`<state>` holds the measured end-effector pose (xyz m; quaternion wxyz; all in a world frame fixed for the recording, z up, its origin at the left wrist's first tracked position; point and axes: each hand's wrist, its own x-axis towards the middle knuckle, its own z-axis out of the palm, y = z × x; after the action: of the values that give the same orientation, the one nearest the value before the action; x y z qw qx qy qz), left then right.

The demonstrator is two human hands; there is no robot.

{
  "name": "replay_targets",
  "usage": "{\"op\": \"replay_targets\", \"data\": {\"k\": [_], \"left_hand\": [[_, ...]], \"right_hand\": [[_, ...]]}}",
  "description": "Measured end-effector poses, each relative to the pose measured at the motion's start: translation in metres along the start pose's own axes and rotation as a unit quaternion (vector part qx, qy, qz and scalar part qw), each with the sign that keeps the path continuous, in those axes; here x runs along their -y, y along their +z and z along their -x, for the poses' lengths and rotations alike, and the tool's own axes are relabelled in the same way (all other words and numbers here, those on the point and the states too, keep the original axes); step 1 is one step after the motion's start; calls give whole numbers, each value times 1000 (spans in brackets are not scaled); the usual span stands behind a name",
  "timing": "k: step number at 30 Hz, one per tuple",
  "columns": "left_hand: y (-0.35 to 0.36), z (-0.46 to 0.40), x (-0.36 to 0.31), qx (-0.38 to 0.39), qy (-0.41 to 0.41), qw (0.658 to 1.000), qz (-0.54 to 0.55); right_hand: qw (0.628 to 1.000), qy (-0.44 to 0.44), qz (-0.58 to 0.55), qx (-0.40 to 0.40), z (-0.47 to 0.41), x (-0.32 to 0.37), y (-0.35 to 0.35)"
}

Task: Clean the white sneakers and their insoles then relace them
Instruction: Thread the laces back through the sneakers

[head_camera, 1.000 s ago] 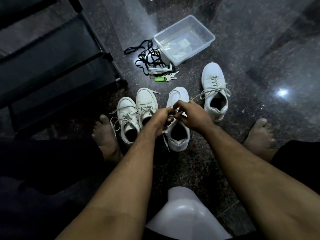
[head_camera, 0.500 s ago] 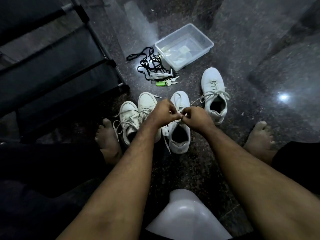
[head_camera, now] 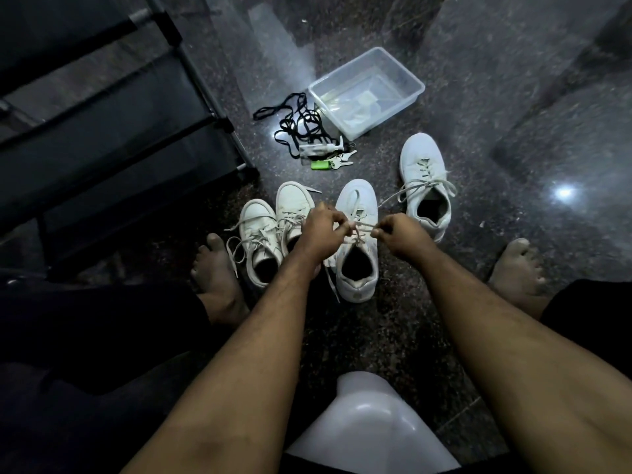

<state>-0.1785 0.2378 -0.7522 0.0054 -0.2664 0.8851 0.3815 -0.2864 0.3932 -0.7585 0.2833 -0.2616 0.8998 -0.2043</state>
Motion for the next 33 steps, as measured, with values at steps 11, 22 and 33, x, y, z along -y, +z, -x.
{"op": "replay_targets", "data": {"k": [11, 22, 33], "left_hand": [[2, 4, -1, 95, -18, 986, 135], [1, 5, 4, 172, -48, 977, 116], [-3, 9, 8, 119, -73, 983, 116]], "right_hand": [[950, 203, -65, -229, 3, -8, -10], [609, 142, -773, -111, -17, 6, -34], [918, 49, -344, -189, -16, -6, -4]]}}
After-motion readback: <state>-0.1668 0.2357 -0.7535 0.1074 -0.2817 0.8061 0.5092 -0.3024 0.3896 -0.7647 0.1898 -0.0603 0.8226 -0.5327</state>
